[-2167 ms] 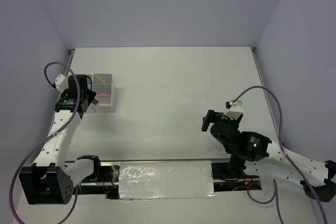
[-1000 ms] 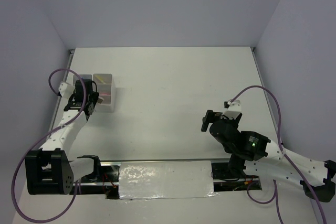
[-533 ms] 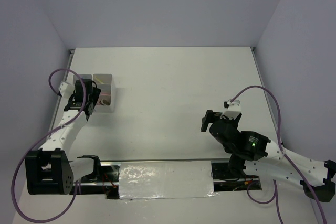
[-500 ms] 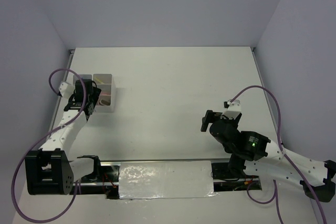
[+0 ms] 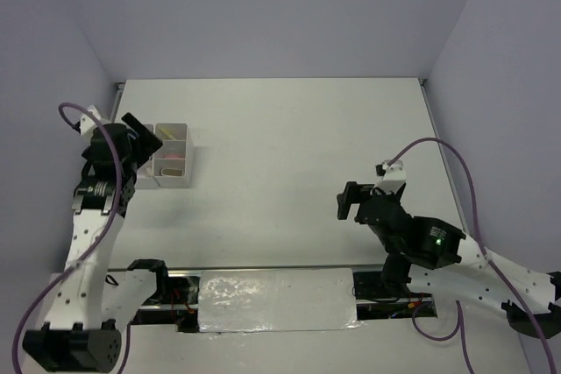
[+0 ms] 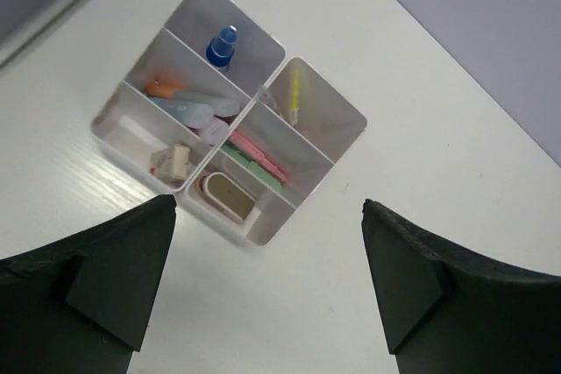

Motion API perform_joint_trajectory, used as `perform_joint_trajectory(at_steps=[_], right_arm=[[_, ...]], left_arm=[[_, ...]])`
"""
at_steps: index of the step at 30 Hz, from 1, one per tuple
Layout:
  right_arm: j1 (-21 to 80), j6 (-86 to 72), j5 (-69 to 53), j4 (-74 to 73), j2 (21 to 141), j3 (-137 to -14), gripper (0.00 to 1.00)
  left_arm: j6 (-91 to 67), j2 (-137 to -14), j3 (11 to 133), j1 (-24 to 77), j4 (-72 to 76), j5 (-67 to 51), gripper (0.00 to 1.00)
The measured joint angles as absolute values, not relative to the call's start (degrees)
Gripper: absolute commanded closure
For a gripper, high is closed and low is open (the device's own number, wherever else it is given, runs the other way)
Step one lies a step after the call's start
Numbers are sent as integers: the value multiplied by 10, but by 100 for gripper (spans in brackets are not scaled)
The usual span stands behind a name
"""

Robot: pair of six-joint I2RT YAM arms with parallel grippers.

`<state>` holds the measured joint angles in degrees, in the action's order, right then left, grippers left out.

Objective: Sort the stationery into containers
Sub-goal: Reset both arms

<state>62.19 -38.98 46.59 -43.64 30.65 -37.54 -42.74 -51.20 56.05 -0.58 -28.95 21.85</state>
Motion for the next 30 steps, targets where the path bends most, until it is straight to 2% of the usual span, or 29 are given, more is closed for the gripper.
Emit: perform_joint_trajectory(at_steps=[7,11,16,22,30], right_arm=[[622,-342,462,-528,323,-623,0],[622,-322,462,-592,315,-723,0],[622,-306,461,-649,256,-723,0],[622,-290,458,-659,161,-679,0],[622,-289,460,-662,152,-653,0]], left_arm=[[-311,-312,550,-6,-369,154,1],[-282,-207,533,-6,-390,95,1],[-271,-128,533,-6,-432,54,1],[-274,-125,510,-13,-452,37,1],[-272,-125,505,-69,-454,10,1]])
